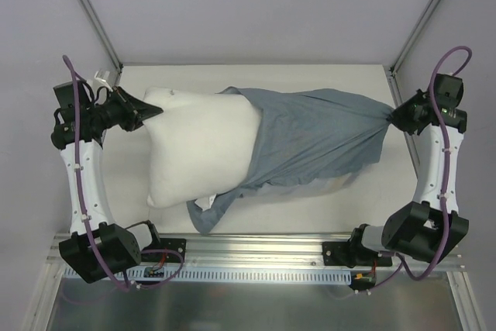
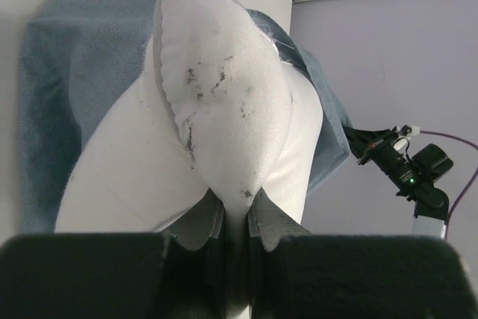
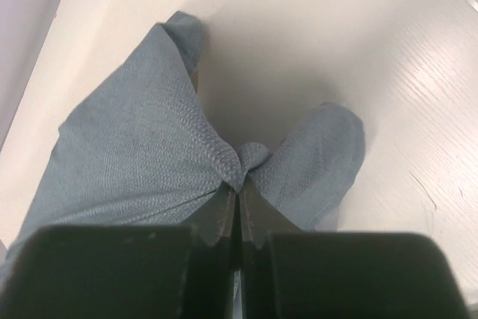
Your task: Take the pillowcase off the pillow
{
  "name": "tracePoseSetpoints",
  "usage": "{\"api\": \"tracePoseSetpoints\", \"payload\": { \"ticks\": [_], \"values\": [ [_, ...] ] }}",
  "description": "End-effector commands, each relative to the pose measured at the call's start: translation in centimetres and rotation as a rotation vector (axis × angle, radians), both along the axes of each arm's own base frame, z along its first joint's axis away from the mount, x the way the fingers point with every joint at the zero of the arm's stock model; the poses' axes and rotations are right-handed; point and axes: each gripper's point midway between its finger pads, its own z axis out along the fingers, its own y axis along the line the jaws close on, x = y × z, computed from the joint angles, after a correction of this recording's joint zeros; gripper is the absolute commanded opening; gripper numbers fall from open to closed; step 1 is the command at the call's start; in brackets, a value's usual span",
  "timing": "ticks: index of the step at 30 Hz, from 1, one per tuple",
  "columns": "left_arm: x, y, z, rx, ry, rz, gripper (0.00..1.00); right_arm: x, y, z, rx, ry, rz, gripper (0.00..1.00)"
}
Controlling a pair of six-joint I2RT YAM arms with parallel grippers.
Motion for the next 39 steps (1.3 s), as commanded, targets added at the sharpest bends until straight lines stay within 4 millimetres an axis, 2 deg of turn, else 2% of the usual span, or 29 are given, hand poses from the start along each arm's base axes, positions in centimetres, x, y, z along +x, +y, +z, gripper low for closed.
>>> {"api": "tracePoseSetpoints", "payload": {
  "ticks": [1, 2, 6, 10, 12, 14, 15, 16, 17, 18, 19, 20, 21, 22, 23, 24, 26, 27, 28, 29, 30, 32, 33, 34, 36, 37, 39],
  "values": [
    [0.4, 2.8, 4.3, 0.034, -0.142, 0.09, 0.0, -0.6, -6.5, 4.8, -0.126, -0.131, -0.23, 0.01],
    [0.4, 4.1, 4.6, 0.031, -0.144, 0.131, 0.0, -0.8, -7.2, 6.3, -0.136, -0.159, -0.251, 0.01],
    [1.1, 6.5, 5.5, 0.006, -0.133, 0.21, 0.0, -0.9, -7.3, 8.1, -0.151, -0.175, -0.247, 0.01],
    [1.7, 7.4, 5.0, 0.02, -0.119, 0.251, 0.0, -1.0, -6.9, 6.7, -0.172, -0.13, -0.213, 0.01],
    [2.2, 8.5, 3.8, 0.046, -0.087, 0.309, 0.0, -1.2, -6.7, 5.3, -0.175, -0.098, -0.21, 0.01],
    [2.8, 9.4, 2.7, 0.051, -0.051, 0.344, 0.0, -1.1, -6.2, 4.9, -0.162, -0.098, -0.196, 0.01],
    [3.3, 9.6, 1.8, 0.055, -0.03, 0.339, 0.0, -0.8, -5.2, 4.5, -0.139, -0.104, -0.156, 0.02],
    [3.6, 8.8, 1.3, 0.07, -0.023, 0.313, 0.0, -0.3, -3.7, 4.6, -0.145, -0.106, -0.091, 0.13],
    [3.9, 8.2, 0.9, 0.083, -0.022, 0.286, 0.0, 0.0, -2.5, 4.6, -0.154, -0.105, -0.046, 0.31],
    [4.1, 7.6, 0.1, 0.103, -0.013, 0.251, 0.0, 0.0, -1.3, 4.4, -0.16, -0.092, 0.001, 0.71],
    [4.1, 5.9, -0.4, 0.112, -0.008, 0.194, 0.06, 0.3, 1.3, 4.6, -0.172, -0.086, 0.082, 0.85],
    [4.0, 5.5, -1.4, 0.153, 0.007, 0.183, 0.4, -0.2, 2.2, 4.3, -0.204, -0.059, 0.118, 0.98],
    [3.9, 5.4, -1.9, 0.185, 0.017, 0.186, 0.66, -0.3, 4.6, 4.4, -0.221, -0.06, 0.191, 1.0],
    [3.6, 4.5, -2.2, 0.223, 0.015, 0.167, 0.83, -0.8, 5.5, 4.0, -0.237, -0.048, 0.22, 0.97],
    [3.2, 5.2, -2.4, 0.289, 0.019, 0.209, 0.97, -1.3, 6.1, 3.9, -0.267, -0.04, 0.245, 0.96],
    [2.5, 5.3, -2.8, 0.348, 0.032, 0.202, 0.99, -2.2, 6.7, 4.4, -0.274, -0.061, 0.262, 0.96],
    [1.2, 5.0, -2.2, 0.465, 0.011, 0.192, 0.99, -3.8, 9.7, 3.2, -0.274, -0.055, 0.373, 0.96],
    [0.8, 6.1, -2.6, 0.553, 0.041, 0.243, 0.99, -5.1, 10.6, 3.7, -0.277, -0.088, 0.406, 0.96],
    [-0.3, 6.0, -3.1, 0.599, 0.071, 0.239, 0.99, -6.1, 13.3, 3.3, -0.274, -0.101, 0.507, 0.96],
    [-1.3, 5.1, -3.1, 0.654, 0.058, 0.212, 0.99, -7.2, 14.7, 1.9, -0.276, -0.084, 0.572, 0.96],
    [-2.0, 5.9, -3.6, 0.718, 0.083, 0.248, 0.99, -8.9, 17.4, 1.9, -0.273, -0.112, 0.676, 0.96],
    [-4.1, 6.0, -4.8, 0.792, 0.127, 0.269, 0.99, -10.4, 19.5, 0.3, -0.3, -0.102, 0.758, 0.96],
    [-4.7, 5.9, -5.2, 0.841, 0.137, 0.274, 0.99, -11.9, 21.8, -0.2, -0.29, -0.104, 0.835, 0.96],
    [-5.6, 7.4, -5.5, 0.909, 0.17, 0.338, 0.99, -12.5, 22.7, -0.8, -0.298, -0.094, 0.865, 0.96],
    [-6.9, 8.6, -5.4, 0.952, 0.19, 0.399, 0.99, -14.0, 24.9, -2.1, -0.335, -0.069, 0.949, 0.96],
    [-7.4, 9.8, -5.2, 0.995, 0.209, 0.449, 0.99, -14.3, 25.5, -2.7, -0.342, -0.05, 0.961, 0.96],
    [-8.0, 10.7, -4.6, 1.035, 0.227, 0.484, 0.99, -14.5, 26.5, -4.8, -0.374, 0.021, 0.993, 0.96]
  ]
}}
